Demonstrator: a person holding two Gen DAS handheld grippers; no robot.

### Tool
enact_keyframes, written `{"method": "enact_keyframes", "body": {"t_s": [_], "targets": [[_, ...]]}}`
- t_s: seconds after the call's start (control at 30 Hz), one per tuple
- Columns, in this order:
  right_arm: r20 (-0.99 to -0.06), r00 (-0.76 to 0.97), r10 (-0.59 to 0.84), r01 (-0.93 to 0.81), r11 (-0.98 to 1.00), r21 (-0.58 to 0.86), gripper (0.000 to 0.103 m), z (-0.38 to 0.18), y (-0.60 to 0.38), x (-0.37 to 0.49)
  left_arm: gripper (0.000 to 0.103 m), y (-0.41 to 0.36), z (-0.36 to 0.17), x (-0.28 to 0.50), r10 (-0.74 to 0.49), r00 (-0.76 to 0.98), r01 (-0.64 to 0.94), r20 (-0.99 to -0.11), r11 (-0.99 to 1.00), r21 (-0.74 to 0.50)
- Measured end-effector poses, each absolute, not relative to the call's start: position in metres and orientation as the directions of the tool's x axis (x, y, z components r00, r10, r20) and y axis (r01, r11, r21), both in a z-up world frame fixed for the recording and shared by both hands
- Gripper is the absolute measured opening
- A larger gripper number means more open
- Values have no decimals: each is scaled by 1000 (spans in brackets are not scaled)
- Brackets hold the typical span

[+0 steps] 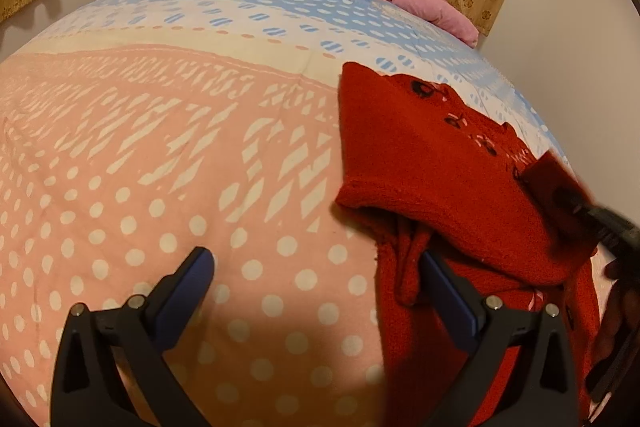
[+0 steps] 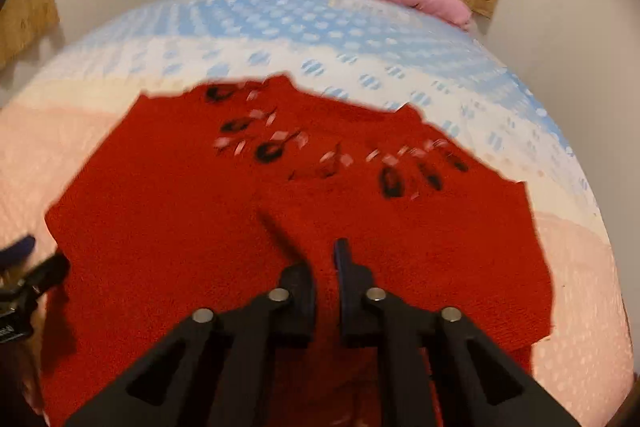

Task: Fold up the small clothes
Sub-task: 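Grasp the sweater's side edge with the right gripper and fold it inward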

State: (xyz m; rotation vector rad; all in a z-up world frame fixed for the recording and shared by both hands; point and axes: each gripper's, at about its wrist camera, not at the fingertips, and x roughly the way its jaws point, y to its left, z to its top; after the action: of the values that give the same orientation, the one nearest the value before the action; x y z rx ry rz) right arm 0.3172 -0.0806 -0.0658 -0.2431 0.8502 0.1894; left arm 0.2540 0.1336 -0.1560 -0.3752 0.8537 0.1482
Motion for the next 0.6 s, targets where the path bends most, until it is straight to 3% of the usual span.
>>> {"method": "enact_keyframes", "body": {"t_s": [0.17, 0.33, 0.47, 0.5, 0.53, 0.57, 0.6], "targets": [[-645, 747, 161, -269, 961, -72, 4, -15, -98, 311, 103, 135, -156, 254, -17, 651, -277, -759, 926, -257], [-501, 811, 300, -289, 952, 103, 5, 12, -133, 297, 103, 135, -156, 253, -15, 651, -277, -759, 926, -256], [-560, 778, 286, -244, 958, 150, 6, -27, -166, 289, 103, 135, -157, 253, -15, 651, -277, -759, 926, -256], [-604, 748, 276, -219, 961, 168, 9, -43, -178, 288, 103, 135, -157, 253, -15, 651, -276, -759, 926, -255], [-639, 727, 251, -179, 968, 176, 21, -56, -188, 287, 103, 135, -157, 253, -13, 650, -277, -760, 927, -252], [-660, 719, 217, -118, 974, 192, 39, -68, -206, 281, 103, 135, -157, 253, -11, 649, -278, -761, 928, -250], [-659, 723, 210, -87, 973, 215, 48, -72, -218, 276, 103, 134, -157, 253, -8, 648, -278, -762, 928, -247]]}}
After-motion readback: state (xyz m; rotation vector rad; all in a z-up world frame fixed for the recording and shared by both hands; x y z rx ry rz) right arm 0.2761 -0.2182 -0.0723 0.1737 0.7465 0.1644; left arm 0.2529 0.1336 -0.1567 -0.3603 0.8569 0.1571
